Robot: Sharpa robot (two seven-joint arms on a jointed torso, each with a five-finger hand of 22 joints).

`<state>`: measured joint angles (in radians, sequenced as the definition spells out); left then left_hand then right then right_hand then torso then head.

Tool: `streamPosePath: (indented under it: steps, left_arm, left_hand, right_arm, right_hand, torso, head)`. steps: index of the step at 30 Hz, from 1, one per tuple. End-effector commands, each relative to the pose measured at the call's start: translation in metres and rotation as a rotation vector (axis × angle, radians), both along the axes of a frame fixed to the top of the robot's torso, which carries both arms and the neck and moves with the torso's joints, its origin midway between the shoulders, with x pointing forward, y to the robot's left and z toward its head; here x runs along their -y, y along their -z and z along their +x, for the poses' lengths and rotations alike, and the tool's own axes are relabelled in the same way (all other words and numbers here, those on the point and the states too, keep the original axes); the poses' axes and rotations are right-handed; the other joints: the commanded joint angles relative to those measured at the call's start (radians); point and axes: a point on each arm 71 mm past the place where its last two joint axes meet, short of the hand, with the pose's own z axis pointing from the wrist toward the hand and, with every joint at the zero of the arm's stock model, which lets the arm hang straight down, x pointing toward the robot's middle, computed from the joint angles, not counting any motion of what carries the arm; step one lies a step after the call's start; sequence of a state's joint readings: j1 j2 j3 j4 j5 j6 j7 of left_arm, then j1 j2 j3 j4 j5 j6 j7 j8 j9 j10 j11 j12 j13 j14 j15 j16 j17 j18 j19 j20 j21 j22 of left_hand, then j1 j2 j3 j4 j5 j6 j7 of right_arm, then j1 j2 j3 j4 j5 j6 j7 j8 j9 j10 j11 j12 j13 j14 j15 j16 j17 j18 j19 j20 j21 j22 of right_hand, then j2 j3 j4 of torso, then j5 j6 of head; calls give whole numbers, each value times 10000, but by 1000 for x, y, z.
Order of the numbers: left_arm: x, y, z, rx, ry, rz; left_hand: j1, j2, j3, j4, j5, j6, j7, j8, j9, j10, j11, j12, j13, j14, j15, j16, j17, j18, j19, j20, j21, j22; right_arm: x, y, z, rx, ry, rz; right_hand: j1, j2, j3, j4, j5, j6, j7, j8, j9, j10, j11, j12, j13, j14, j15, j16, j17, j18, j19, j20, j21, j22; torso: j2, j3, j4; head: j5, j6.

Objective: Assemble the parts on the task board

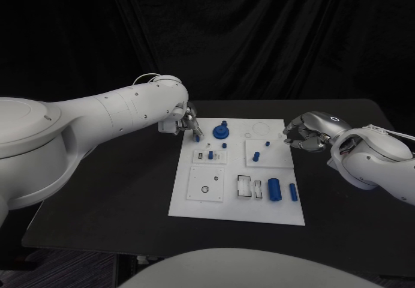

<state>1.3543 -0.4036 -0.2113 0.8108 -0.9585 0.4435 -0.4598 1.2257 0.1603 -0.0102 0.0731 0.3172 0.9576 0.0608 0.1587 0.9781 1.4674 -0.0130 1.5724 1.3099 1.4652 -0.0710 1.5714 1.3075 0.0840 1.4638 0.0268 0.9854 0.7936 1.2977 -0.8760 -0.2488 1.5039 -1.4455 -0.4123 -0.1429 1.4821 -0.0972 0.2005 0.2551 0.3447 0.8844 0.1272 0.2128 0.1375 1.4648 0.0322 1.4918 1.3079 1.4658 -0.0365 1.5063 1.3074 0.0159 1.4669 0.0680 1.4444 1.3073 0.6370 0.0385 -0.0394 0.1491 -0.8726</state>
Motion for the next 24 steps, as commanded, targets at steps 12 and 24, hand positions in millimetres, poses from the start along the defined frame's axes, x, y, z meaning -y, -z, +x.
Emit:
streamPosePath:
  steps: [12,24]
  left_arm:
    - [1,2,-1,-100,117,-68]
    - [0,1,-1,43,-4,-65]
  left_hand:
    - [-188,-450,1133,-275,390,221,-118,-31,145,1034,-114,-16,2609,1056,-110,-6,2633,166,774,-55,-32,-68]
    - [-958,-1186,3270,-575,847,370,-137,-32,450,1034,-128,-16,2609,1056,-129,-6,2633,162,777,-68,2,-92]
  right_arm:
    - [1,2,0,-129,183,-126]
    - [3,2,0,-168,240,-161]
  right_hand:
    - [55,44,55,10,45,13,-20,-24,-12,272,65,-36,1354,755,35,-39,1146,209,381,69,-52,2062]
    - [66,45,65,-2,55,16,-18,-24,-13,273,66,-35,1356,754,35,-40,1143,208,383,69,-49,2064]
  torso:
    - [2,-1,-1]
    - [-6,4,8]
  head:
    - [11,0]
    - [-20,0]
